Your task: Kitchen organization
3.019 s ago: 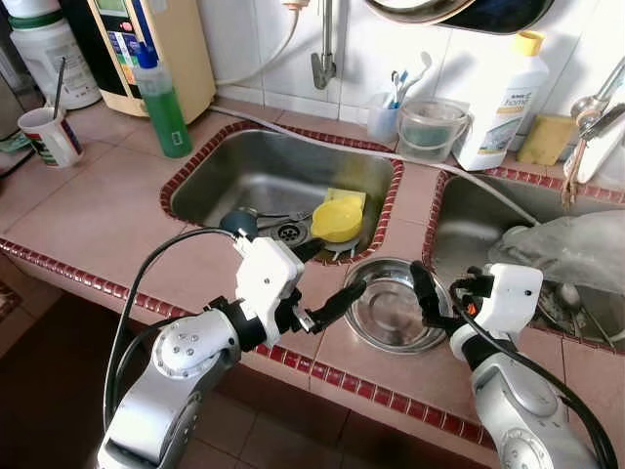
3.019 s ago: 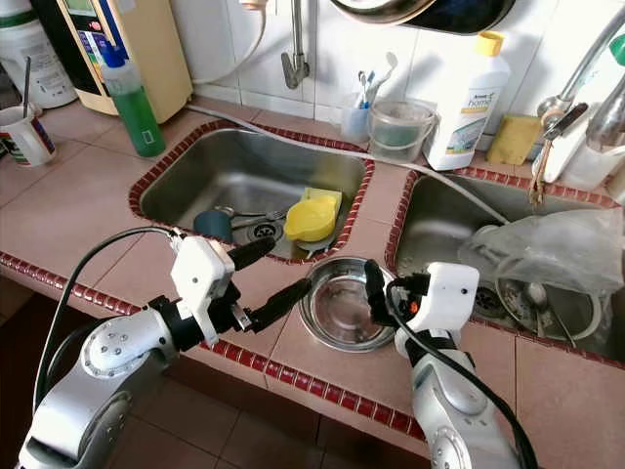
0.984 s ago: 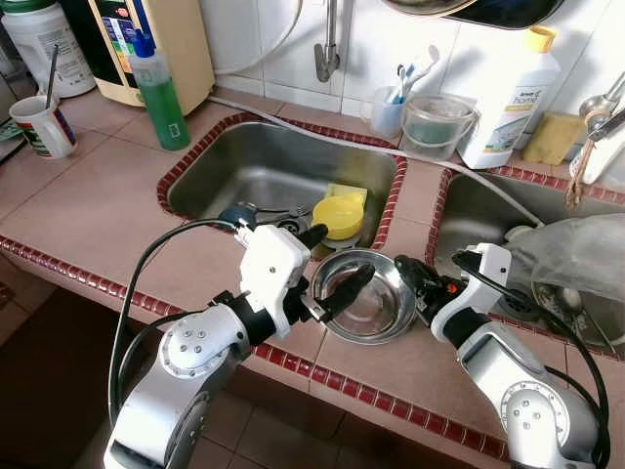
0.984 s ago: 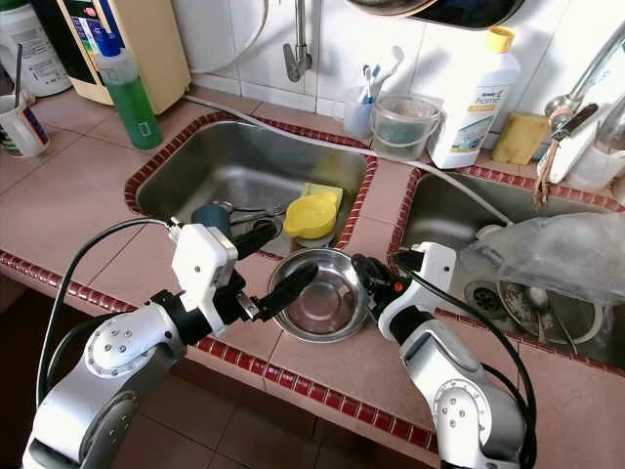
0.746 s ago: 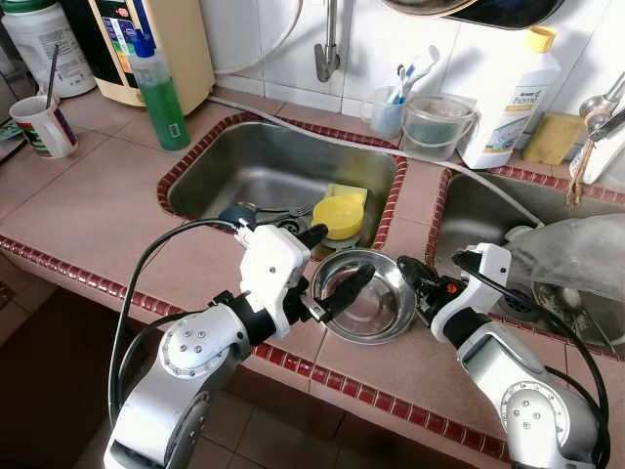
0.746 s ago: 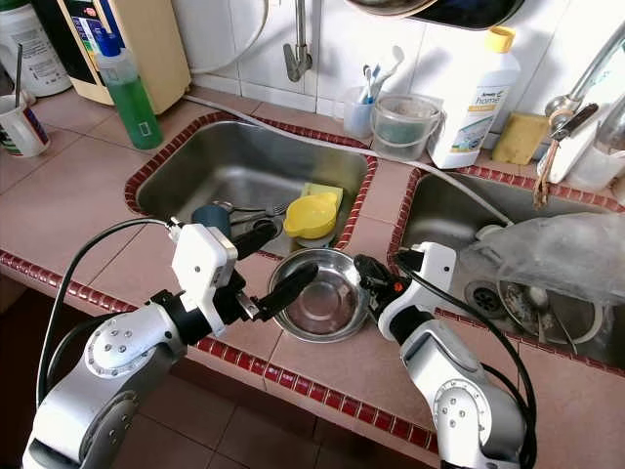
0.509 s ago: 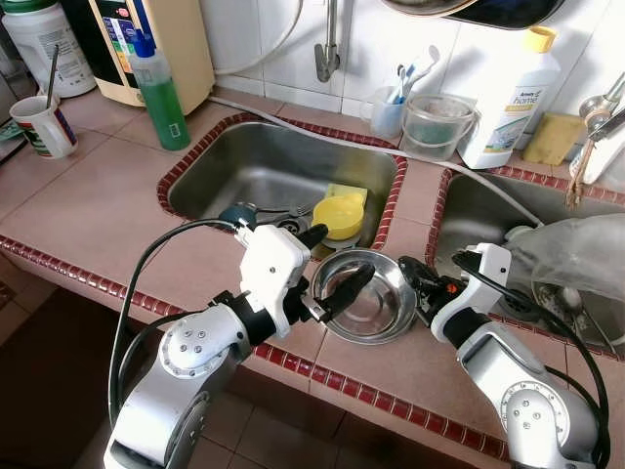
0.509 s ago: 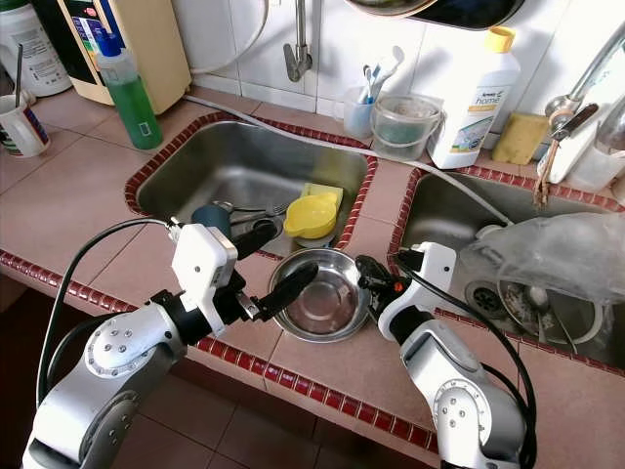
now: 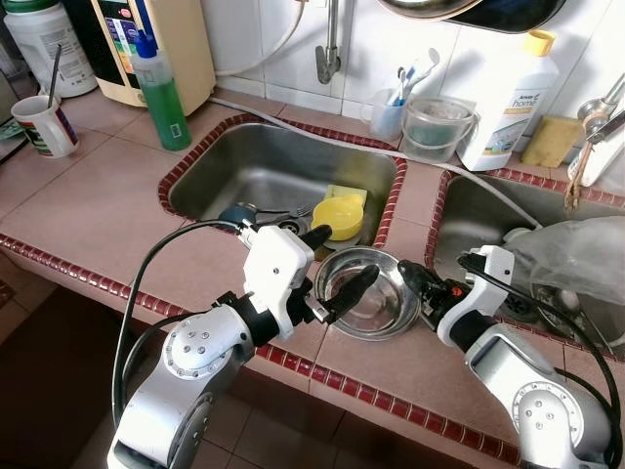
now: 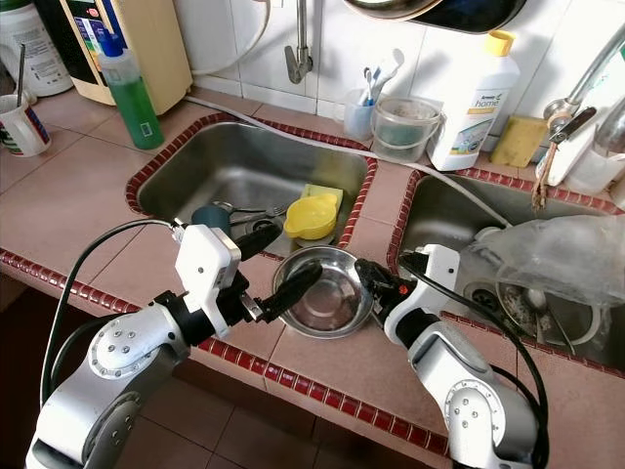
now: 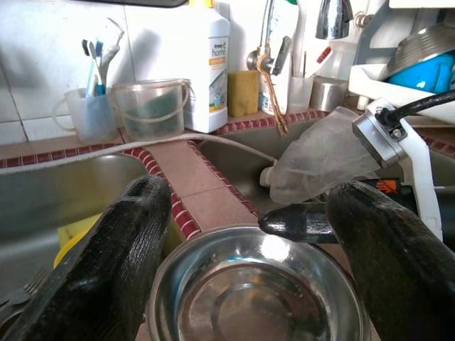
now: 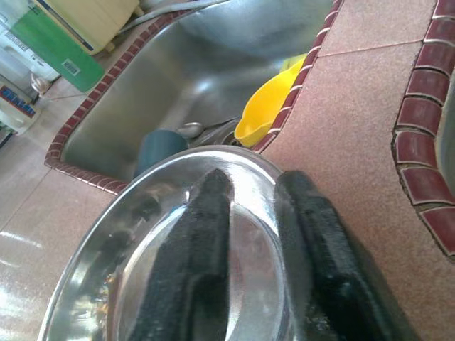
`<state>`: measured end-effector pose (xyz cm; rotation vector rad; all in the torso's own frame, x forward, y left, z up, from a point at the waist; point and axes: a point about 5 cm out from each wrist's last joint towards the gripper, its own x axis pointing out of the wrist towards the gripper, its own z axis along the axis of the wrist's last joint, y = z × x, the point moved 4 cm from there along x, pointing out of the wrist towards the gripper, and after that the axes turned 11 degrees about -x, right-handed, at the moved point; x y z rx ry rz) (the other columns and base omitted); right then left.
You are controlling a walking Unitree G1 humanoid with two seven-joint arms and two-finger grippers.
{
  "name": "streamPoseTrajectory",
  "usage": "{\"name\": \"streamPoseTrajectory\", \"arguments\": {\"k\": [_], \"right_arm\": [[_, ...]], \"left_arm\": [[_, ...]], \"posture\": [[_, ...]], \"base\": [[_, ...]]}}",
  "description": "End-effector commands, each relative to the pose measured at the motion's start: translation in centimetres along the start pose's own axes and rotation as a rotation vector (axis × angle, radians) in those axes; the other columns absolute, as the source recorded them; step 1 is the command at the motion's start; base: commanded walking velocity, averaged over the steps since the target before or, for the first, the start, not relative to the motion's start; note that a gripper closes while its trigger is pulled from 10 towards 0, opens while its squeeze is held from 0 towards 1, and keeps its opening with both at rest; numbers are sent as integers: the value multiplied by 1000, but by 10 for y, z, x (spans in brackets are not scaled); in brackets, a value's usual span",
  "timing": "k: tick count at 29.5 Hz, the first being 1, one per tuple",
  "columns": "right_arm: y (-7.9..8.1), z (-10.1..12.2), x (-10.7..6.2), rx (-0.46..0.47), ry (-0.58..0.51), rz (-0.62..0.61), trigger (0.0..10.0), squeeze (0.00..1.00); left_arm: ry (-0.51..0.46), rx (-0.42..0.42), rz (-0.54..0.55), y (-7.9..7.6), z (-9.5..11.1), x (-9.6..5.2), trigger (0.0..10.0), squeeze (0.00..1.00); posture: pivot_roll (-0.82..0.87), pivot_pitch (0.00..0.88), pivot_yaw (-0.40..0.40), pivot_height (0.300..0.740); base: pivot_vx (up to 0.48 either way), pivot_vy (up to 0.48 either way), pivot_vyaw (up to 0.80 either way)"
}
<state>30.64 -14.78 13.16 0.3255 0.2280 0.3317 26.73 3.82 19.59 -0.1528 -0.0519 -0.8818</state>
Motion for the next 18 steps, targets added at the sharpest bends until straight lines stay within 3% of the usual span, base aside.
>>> {"name": "streamPoseTrajectory", "arguments": {"k": [1,9,14,15,16,18], "right_arm": [[2,4,0,-32,-4,-4,10000,1000],[9,20,-2,-30,-86,49,10000,1000],[6,29,-1,-71,-131,17,10000,1000],[5,29,0,-74,-121,10,10000,392],[4,29,1,-69,-115,5,10000,0],[1,24,3,-49,-79,-6,10000,0]], "left_arm": [[-2,-3,-6,-3,1,1,10000,0],[-5,-4,-3,-2,2,2,10000,0],[-7,-8,-3,-2,2,4,10000,0],[-7,-9,-3,-2,2,4,10000,0],[-8,-10,-3,-2,2,4,10000,0],[-9,-11,-3,-2,3,5,10000,0]], "posture": [[-63,103,-19,740],[-65,112,-14,740],[-66,112,-15,740],[-69,113,-14,740],[-69,113,-14,740],[-69,111,-15,740]], "base": [[0,0,0],[0,0,0],[0,0,0],[0,0,0],[0,0,0],[0,0,0]]}}
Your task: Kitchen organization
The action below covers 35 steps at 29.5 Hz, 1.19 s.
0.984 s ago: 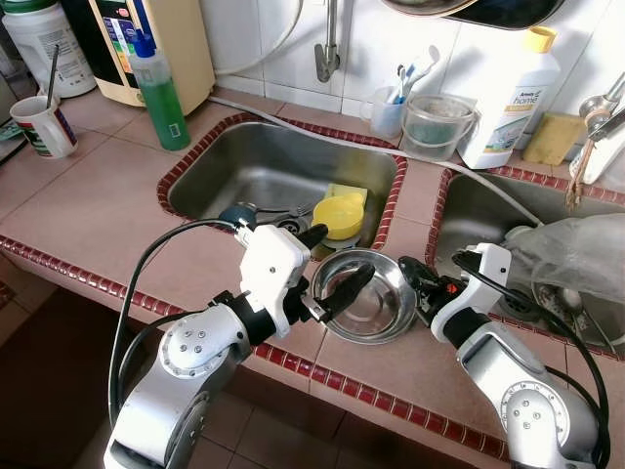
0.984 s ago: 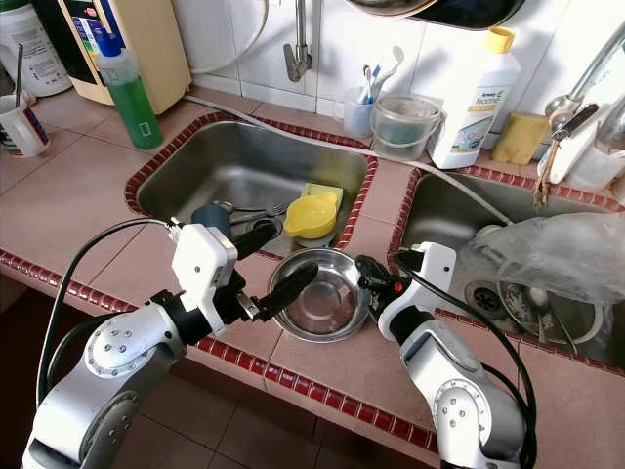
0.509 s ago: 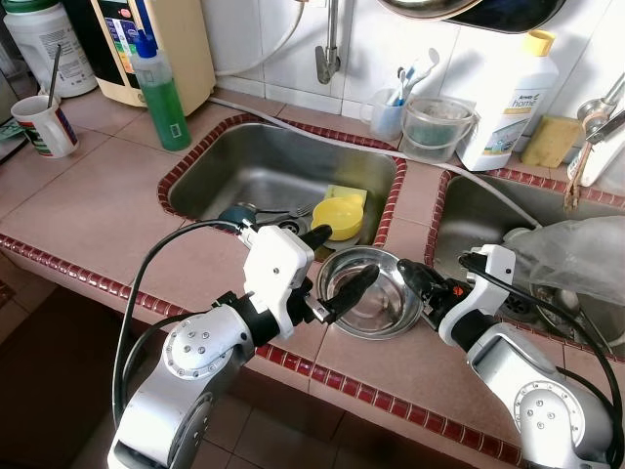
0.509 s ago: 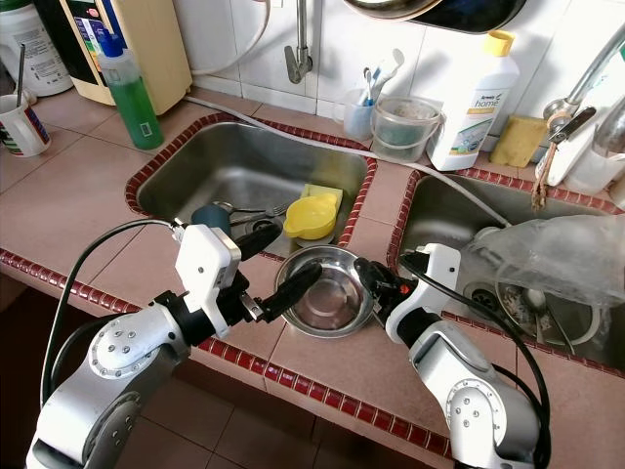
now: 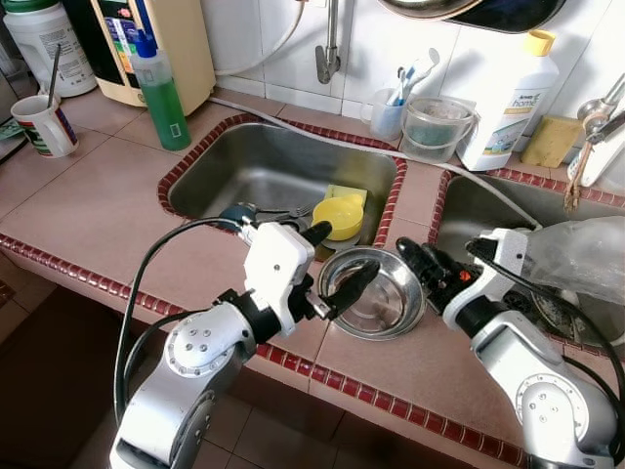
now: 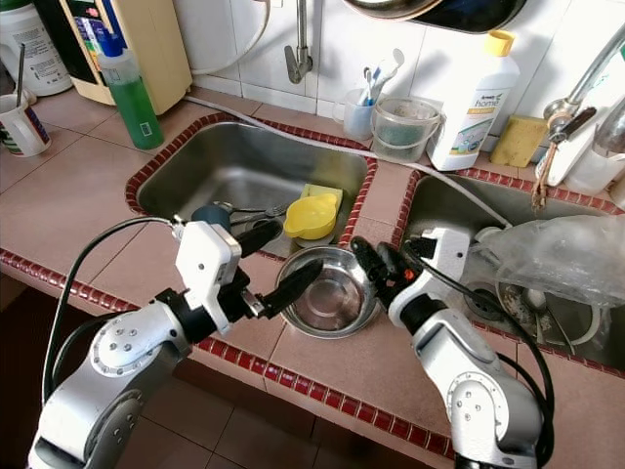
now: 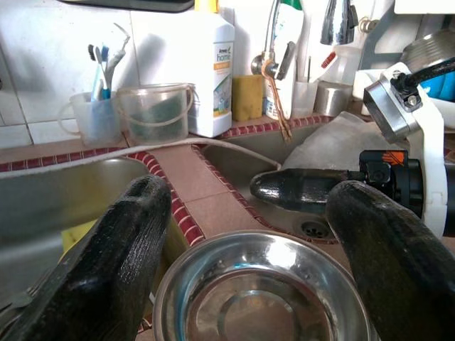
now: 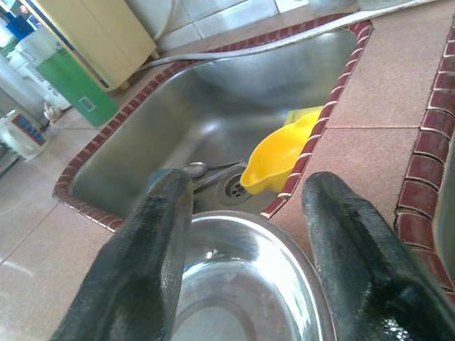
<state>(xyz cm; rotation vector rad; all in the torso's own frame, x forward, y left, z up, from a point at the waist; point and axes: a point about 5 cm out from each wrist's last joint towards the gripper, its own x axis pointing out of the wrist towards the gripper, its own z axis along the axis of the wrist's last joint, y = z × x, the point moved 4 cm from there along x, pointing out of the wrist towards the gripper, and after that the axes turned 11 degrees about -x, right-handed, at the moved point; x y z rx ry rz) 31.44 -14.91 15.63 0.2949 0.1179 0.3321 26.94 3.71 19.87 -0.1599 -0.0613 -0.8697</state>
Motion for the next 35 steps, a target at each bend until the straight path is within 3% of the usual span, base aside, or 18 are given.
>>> {"name": "streamPoseTrajectory", "arguments": {"k": [1,4,18,24,25,26,27,28,29,30,32,35], "right_arm": [[-4,-3,1,-2,32,-23,10000,0],[-7,-14,3,54,93,-37,10000,0],[-9,-35,9,48,199,-25,10000,0],[-7,-42,10,104,236,1,10000,0],[-7,-43,10,108,242,8,8902,0],[-6,-43,10,107,242,18,4667,0],[-5,-43,10,110,244,24,3961,0],[-5,-42,10,113,246,28,3961,0],[-5,-42,10,115,245,28,1255,0],[-6,-42,10,116,244,27,1255,0],[-6,-40,11,122,239,28,0,0],[-7,-39,11,121,238,26,0,0]], "left_arm": [[2,-10,-15,-3,0,3,10000,0],[1,-12,-16,-4,0,3,10000,0],[-4,-14,-6,-4,1,3,10000,0],[-7,-16,-1,-4,1,2,10000,0],[-6,-17,-1,-5,1,2,10000,0],[-5,-19,-2,-5,0,2,10000,0],[-2,-21,-4,-6,0,1,10000,0],[-1,-22,-5,-6,-1,1,10000,0],[12,-25,-5,-6,-4,-1,10000,0],[22,-26,-5,-6,-7,-2,10000,0],[55,-29,-4,-6,-15,-7,10000,0],[87,-36,-12,-7,-22,-13,10000,0]], "posture": [[-69,111,-15,740],[-67,110,-18,740],[-52,110,-32,740],[-47,104,-40,740],[-47,103,-41,740],[-46,102,-44,740],[-46,102,-44,740],[-46,102,-44,740],[-47,101,-44,740],[-47,101,-44,740],[-48,99,-46,740],[-48,100,-45,740]], "base": [[0,0,0],[0,0,0],[0,0,0],[0,0,0],[0,0,0],[0,0,0],[0,0,0],[0,0,0],[0,0,0],[0,0,0],[0,0,0],[0,0,0]]}}
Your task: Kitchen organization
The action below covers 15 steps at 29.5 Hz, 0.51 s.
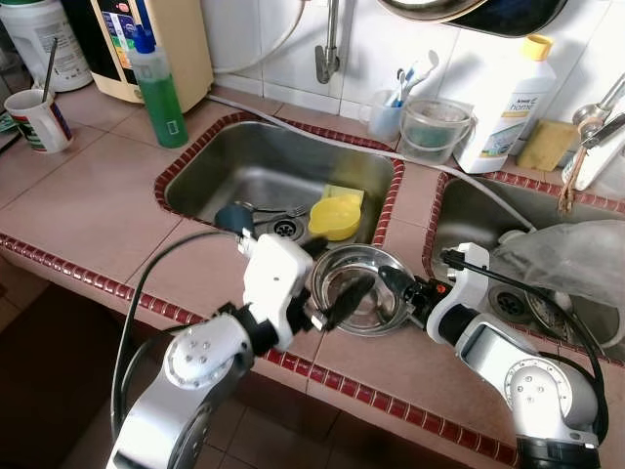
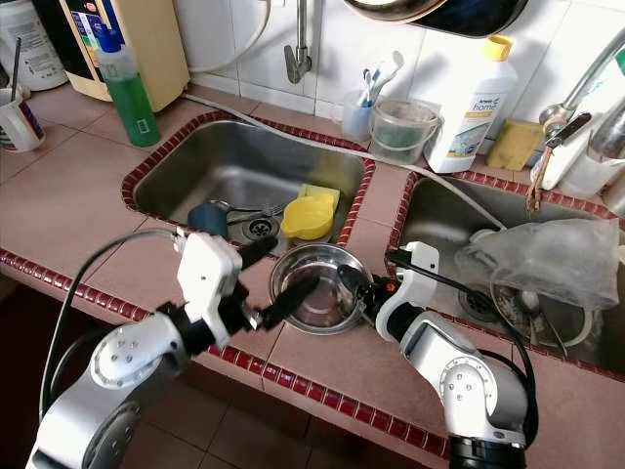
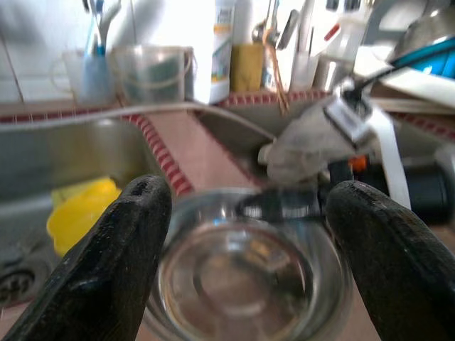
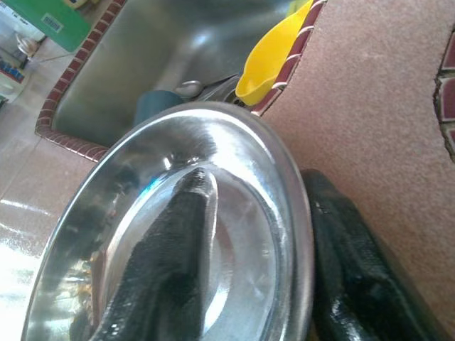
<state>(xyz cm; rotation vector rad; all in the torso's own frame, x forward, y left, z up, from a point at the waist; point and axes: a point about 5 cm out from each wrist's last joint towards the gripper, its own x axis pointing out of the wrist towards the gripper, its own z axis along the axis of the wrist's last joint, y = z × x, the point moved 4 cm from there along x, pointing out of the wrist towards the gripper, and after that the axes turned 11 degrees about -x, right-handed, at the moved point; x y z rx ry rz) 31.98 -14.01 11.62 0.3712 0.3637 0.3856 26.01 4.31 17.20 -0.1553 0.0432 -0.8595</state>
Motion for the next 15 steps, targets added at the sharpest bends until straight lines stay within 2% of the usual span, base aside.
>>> {"name": "streamPoseTrajectory", "arguments": {"k": [1,6,15], "right_arm": [[-1,2,0,2,5,-1,0,0],[-3,4,0,1,4,-7,0,0],[-7,8,-1,10,-6,-12,0,0]], "left_arm": [[19,9,-40,-8,-2,-4,10000,0],[54,20,-73,-13,-7,-12,10000,0],[59,30,-89,-14,-5,-12,10000,0]], "posture": [[-48,99,-45,740],[-46,100,-45,740],[-52,112,-38,740]], "base": [[0,0,0],[0,0,0],[0,0,0]]}}
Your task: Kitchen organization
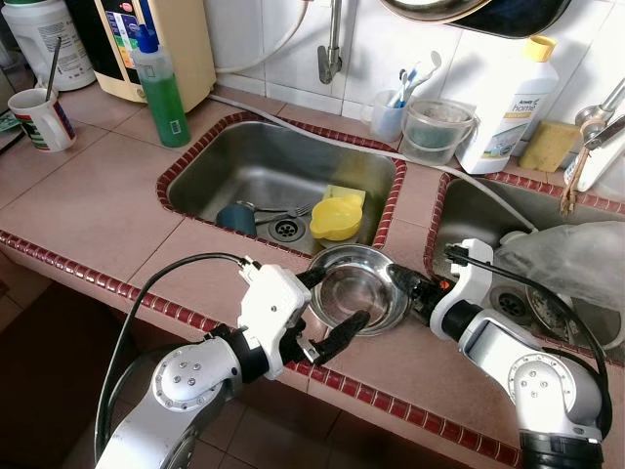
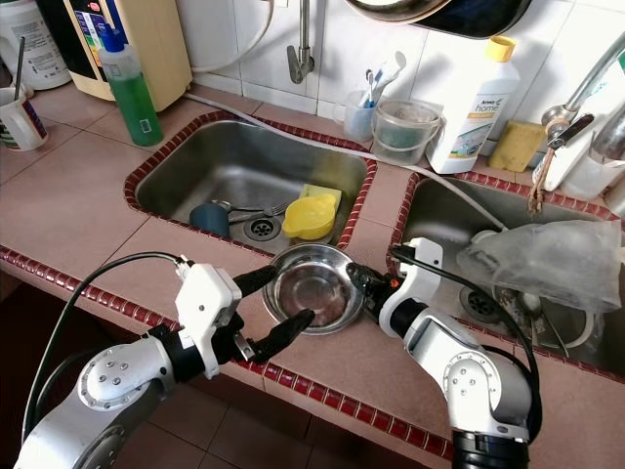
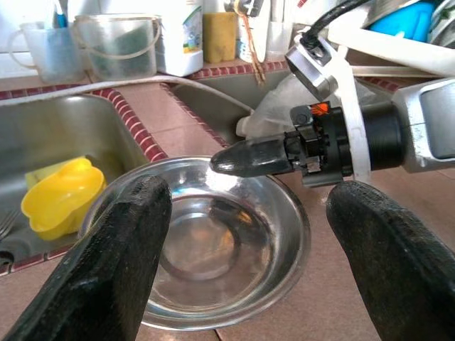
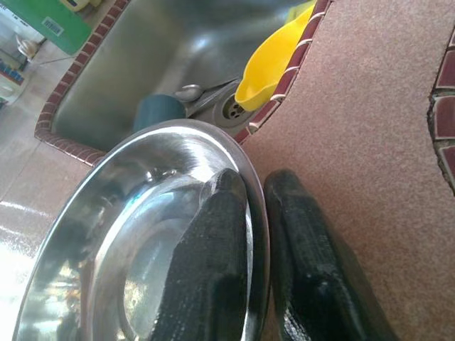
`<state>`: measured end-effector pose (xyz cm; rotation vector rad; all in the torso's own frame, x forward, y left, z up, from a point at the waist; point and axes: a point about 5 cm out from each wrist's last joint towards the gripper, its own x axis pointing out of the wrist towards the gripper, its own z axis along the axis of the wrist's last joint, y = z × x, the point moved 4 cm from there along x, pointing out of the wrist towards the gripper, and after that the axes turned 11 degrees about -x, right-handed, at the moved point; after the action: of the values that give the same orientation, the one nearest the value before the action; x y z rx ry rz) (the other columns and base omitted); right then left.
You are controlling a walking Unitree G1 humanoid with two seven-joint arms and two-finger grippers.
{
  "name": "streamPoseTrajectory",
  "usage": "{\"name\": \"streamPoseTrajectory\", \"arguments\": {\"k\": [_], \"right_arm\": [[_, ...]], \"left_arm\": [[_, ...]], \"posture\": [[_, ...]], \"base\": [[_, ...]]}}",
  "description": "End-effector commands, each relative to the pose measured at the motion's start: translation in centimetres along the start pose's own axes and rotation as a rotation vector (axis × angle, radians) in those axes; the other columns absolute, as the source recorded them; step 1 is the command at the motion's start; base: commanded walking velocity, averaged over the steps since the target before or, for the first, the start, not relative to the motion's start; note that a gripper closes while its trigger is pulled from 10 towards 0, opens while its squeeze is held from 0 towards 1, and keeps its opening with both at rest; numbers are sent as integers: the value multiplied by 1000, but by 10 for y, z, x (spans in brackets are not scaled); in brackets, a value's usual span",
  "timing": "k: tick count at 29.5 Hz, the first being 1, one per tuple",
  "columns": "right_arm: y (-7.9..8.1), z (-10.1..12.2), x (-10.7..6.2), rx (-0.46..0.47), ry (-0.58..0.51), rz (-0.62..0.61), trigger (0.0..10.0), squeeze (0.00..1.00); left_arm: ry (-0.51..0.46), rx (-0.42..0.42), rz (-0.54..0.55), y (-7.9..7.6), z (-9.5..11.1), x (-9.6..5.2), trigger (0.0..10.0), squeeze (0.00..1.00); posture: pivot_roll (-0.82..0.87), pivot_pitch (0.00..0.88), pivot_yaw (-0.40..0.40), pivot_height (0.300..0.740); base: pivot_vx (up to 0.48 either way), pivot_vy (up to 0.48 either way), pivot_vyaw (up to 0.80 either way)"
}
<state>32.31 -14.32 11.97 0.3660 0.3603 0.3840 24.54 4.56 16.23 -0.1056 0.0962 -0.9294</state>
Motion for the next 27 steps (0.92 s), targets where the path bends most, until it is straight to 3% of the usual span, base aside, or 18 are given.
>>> {"name": "streamPoseTrajectory", "arguments": {"k": [1,12,16,19,21,24,27], "right_arm": [[-5,3,-2,20,-5,-10,0,0],[-6,8,-1,25,-22,-15,0,0],[-5,18,-1,6,-78,-7,0,0],[-1,31,-1,-7,-151,4,0,0],[4,48,-2,-47,-252,15,0,0],[9,57,-2,-96,-299,19,0,0],[11,61,-1,-82,-327,25,0,0]], "left_arm": [[-13,11,-27,-6,6,0,10000,0],[-9,12,-27,-6,6,0,10000,0],[-21,8,-15,-5,8,0,10000,0],[-45,-5,11,0,12,2,10000,0],[-84,-17,60,13,21,5,10000,0],[-115,-17,99,24,30,7,10000,0],[-135,-22,119,30,34,8,10000,0]], "posture": [[-52,114,-38,740],[-52,116,-40,740],[-47,115,-43,740],[-45,115,-43,740],[-41,109,-44,740],[-39,101,-43,740],[-39,95,-42,740]], "base": [[0,0,0],[0,0,0],[0,0,0],[0,0,0],[0,0,0],[0,0,0],[0,0,0]]}}
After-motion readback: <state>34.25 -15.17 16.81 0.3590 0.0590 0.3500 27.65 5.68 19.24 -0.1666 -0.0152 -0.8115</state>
